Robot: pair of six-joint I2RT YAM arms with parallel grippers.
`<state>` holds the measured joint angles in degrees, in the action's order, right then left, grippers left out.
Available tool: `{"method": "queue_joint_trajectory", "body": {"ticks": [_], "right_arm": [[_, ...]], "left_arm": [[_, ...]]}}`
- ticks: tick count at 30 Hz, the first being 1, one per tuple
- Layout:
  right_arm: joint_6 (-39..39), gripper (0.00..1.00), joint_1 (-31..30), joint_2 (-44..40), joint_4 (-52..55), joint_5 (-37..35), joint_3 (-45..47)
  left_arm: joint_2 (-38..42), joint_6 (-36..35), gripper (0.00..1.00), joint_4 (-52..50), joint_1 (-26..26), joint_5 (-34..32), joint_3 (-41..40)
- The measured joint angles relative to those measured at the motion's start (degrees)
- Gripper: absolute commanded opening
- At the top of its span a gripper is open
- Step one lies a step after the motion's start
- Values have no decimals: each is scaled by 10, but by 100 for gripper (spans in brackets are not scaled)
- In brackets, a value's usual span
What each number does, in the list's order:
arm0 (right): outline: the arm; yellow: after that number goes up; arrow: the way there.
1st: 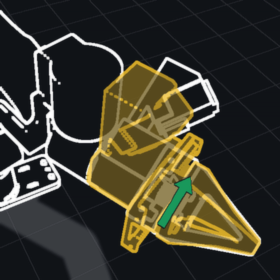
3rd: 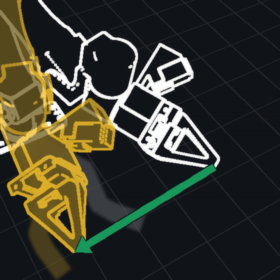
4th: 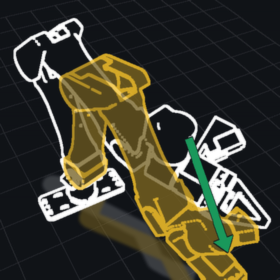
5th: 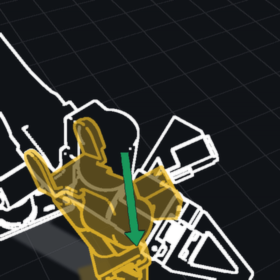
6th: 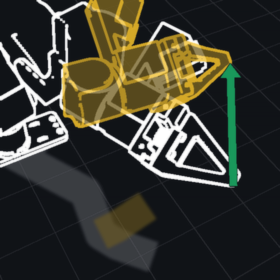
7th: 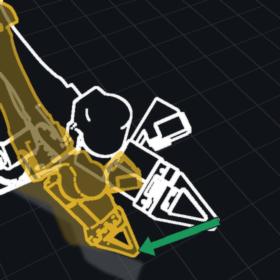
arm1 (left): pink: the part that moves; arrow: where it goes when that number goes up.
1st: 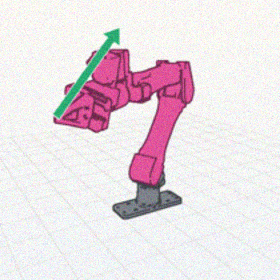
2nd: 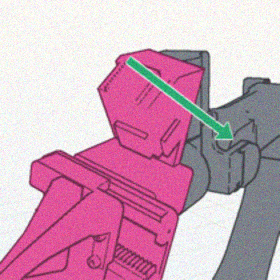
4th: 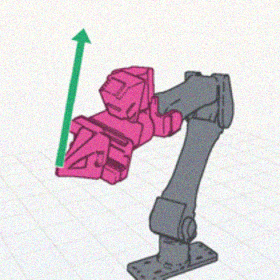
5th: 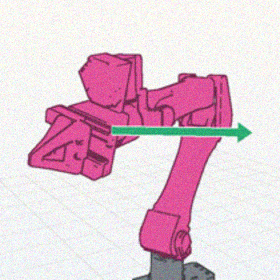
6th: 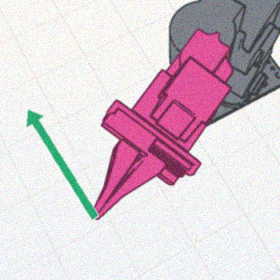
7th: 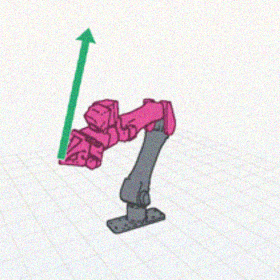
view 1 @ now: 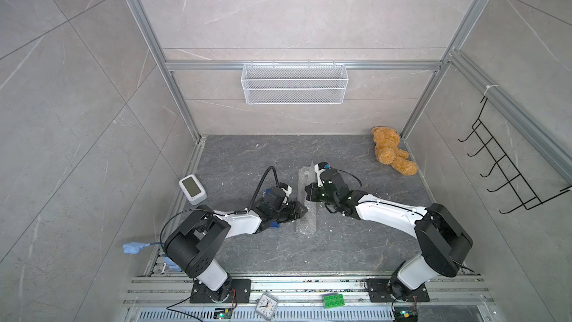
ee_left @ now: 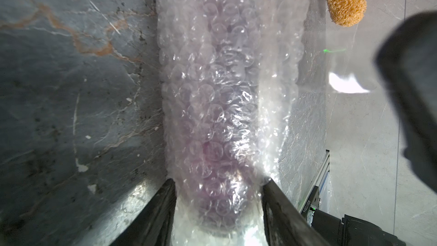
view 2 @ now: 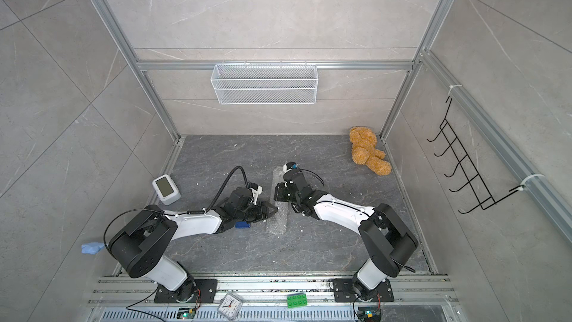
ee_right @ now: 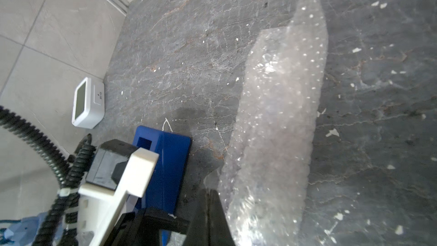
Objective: Wrap wine bottles in bubble wrap
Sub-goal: Stick the tape on the bubble wrap.
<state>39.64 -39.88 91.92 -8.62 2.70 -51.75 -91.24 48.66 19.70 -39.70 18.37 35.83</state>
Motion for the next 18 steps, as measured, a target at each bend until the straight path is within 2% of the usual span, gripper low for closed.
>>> {"method": "queue_joint_trajectory", "body": {"ticks": [6,14,16,18], "right_arm": [[45,0,25,6,-58,22,43],[75,0,34,41,-112,43,56],[78,5,34,47,-117,43,57],[80,15,34,50,-119,42,57]], "left_arm": [[2,2,58,1,0,0,-2],[2,2,58,1,0,0,-2],[2,2,58,1,0,0,-2],[2,2,58,1,0,0,-2]]}}
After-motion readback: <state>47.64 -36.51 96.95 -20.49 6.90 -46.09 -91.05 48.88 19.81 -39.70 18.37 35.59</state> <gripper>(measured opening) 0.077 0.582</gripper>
